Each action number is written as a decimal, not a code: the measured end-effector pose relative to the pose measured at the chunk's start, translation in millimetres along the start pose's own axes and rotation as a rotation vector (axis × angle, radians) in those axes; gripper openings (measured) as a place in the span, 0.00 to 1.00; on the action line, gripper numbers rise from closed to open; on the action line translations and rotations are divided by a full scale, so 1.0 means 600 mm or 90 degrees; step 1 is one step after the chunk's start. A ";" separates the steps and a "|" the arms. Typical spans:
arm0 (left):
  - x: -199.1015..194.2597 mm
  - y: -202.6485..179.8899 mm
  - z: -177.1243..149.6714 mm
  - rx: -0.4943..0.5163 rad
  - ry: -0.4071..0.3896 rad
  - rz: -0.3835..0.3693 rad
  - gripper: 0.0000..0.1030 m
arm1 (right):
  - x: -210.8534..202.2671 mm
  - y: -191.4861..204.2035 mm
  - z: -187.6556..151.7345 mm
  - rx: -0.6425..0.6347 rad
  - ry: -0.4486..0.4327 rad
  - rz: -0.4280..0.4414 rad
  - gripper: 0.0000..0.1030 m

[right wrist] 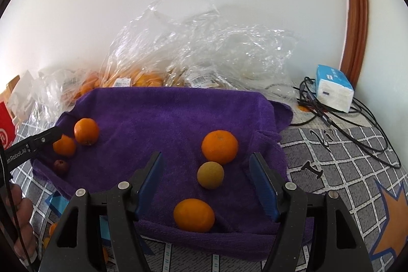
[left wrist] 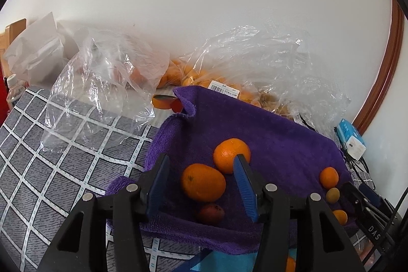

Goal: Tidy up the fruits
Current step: 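Withdraw both open grippers from the towel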

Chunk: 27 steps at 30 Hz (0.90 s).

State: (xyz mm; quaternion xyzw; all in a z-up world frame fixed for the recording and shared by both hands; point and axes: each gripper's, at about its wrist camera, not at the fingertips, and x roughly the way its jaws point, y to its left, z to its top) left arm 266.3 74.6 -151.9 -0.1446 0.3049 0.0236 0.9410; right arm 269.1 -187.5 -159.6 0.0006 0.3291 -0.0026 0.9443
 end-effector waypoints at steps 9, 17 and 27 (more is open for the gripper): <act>-0.013 -0.008 0.001 0.010 -0.009 -0.013 0.48 | -0.021 -0.008 0.012 0.009 0.023 0.031 0.58; -0.051 -0.017 0.017 0.030 0.013 -0.026 0.48 | -0.079 0.018 0.017 -0.008 0.016 0.080 0.50; -0.133 0.037 -0.038 0.024 0.039 0.005 0.54 | -0.103 0.072 -0.071 -0.054 0.091 0.189 0.48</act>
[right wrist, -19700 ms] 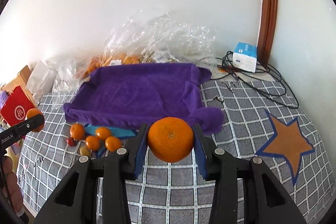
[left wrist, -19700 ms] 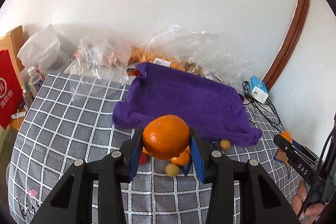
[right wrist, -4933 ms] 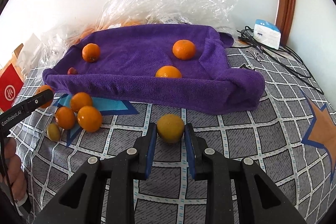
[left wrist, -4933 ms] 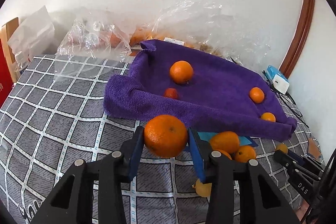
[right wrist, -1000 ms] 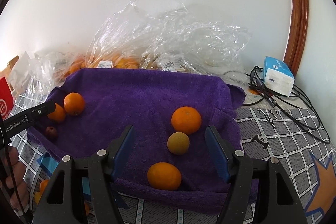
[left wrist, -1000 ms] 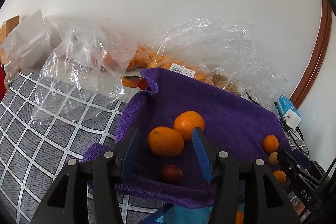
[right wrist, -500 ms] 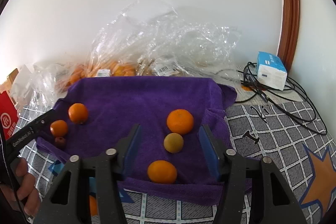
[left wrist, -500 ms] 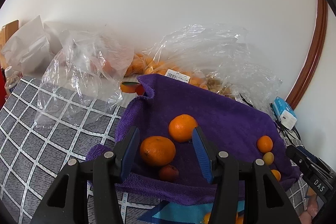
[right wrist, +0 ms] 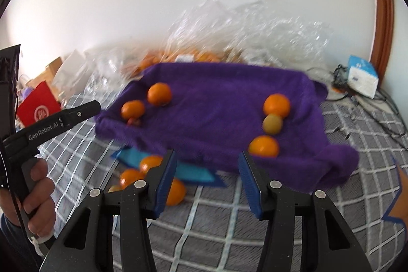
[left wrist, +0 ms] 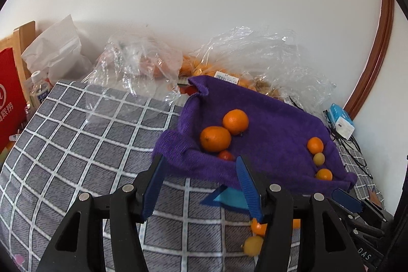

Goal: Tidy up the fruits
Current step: 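Withdraw both open grippers from the towel, then close the right gripper on an orange while the left gripper closes on a yellow fruit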

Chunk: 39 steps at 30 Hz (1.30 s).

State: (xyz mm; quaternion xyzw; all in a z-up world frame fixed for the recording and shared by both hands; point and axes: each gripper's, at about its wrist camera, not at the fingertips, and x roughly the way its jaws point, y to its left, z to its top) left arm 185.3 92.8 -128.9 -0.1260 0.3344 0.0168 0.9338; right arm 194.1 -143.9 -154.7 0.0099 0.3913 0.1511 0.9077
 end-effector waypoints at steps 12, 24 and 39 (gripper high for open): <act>-0.010 0.035 -0.077 0.033 0.048 0.049 0.59 | 0.043 0.038 -0.027 -0.039 0.069 0.028 0.48; -0.003 0.067 -0.092 -0.039 0.070 0.009 0.58 | 0.068 0.051 -0.029 -0.049 0.069 -0.027 0.44; -0.003 0.060 -0.093 -0.016 0.069 0.027 0.58 | 0.005 -0.005 -0.051 -0.012 0.032 -0.098 0.32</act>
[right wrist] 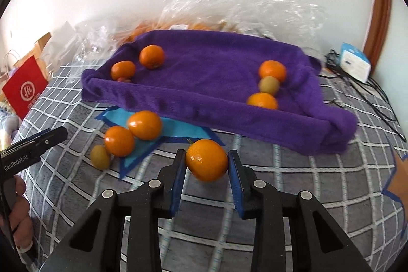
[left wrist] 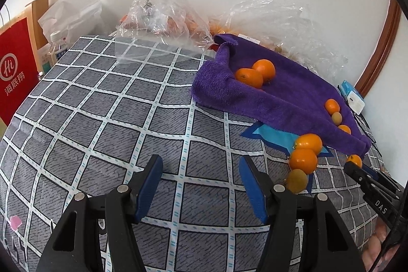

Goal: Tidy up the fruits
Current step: 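Close the right gripper on an orange while the left gripper closes on a yellow fruit, then lift the orange with the right gripper while the left gripper lifts the yellow fruit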

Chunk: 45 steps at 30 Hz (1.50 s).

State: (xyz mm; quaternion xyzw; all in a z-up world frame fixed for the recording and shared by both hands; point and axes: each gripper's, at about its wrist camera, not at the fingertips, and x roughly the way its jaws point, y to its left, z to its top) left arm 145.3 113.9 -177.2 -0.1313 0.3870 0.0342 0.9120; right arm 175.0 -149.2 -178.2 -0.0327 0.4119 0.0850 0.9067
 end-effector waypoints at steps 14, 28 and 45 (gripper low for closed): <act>-0.038 -0.059 -0.020 0.047 0.006 -0.102 0.58 | -0.040 -0.087 -0.041 0.048 -0.015 -0.060 0.32; 0.018 -0.152 -0.038 0.092 0.048 -0.042 0.25 | -0.041 -0.105 -0.056 0.089 -0.016 -0.030 0.32; 0.000 -0.050 -0.015 0.038 0.031 -0.011 0.25 | -0.027 -0.090 -0.051 0.062 0.015 -0.042 0.32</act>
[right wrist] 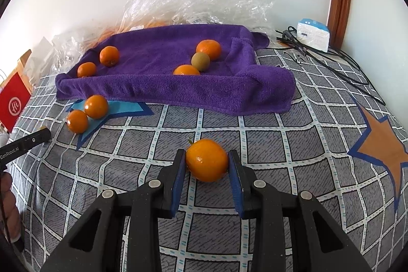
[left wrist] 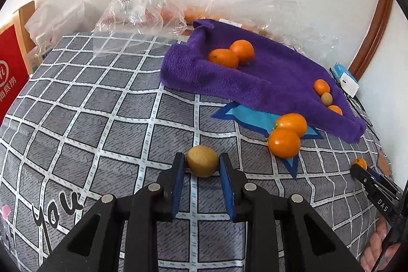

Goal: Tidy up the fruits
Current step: 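Lift the orange with the right gripper while the left gripper lifts the yellow fruit, then carry the orange with the right gripper while the left gripper carries the yellow fruit over the towel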

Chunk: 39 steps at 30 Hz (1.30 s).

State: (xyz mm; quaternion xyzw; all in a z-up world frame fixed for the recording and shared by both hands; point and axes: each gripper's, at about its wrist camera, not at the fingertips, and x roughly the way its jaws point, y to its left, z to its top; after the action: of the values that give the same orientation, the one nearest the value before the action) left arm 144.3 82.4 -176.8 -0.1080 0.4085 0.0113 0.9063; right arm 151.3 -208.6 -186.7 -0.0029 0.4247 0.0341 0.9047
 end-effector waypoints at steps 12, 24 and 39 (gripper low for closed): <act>0.010 0.013 0.001 -0.040 -0.004 -0.052 0.24 | 0.011 0.010 0.000 -0.024 0.021 -0.013 0.32; -0.051 -0.014 -0.011 0.013 -0.132 -0.087 0.24 | -0.015 -0.009 -0.003 0.014 -0.032 0.008 0.32; -0.053 -0.010 -0.008 0.006 -0.136 -0.089 0.24 | -0.040 -0.013 -0.003 0.041 -0.071 0.007 0.32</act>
State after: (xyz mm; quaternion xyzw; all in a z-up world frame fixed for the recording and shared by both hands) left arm 120.5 77.9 -155.1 -0.1303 0.3014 -0.0420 0.9436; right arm 135.1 -217.7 -169.9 0.0302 0.3747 0.0256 0.9263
